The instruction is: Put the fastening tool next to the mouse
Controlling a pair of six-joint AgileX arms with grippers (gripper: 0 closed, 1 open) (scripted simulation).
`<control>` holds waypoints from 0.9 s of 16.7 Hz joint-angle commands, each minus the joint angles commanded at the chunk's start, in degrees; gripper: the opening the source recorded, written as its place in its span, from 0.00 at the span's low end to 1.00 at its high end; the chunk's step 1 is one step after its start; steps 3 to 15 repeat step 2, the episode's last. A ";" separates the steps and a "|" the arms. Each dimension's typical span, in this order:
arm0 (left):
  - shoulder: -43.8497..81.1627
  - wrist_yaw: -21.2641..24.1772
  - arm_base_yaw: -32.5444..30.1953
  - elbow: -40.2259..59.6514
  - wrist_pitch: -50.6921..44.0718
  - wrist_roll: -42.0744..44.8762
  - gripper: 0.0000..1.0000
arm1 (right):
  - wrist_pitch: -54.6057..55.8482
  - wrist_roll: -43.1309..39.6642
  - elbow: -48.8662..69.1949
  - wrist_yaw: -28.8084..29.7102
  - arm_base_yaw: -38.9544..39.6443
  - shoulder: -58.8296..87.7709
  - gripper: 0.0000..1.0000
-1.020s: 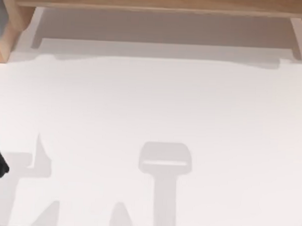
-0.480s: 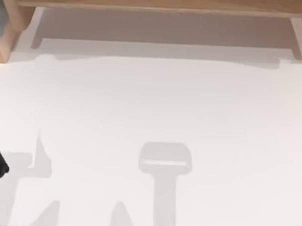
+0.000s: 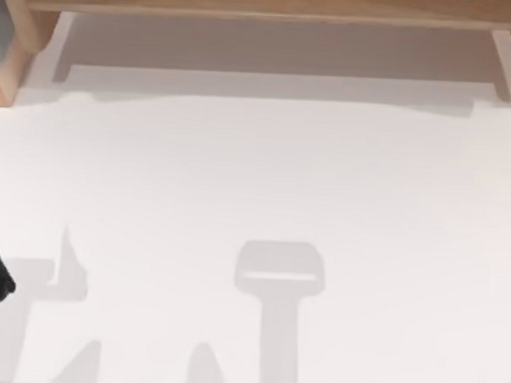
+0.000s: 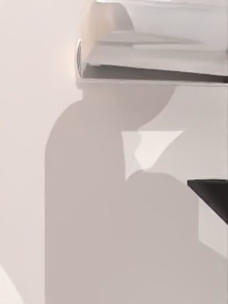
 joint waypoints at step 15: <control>0.00 0.00 0.00 0.00 0.00 0.00 1.00 | 0.00 0.00 0.00 0.00 0.00 0.00 1.00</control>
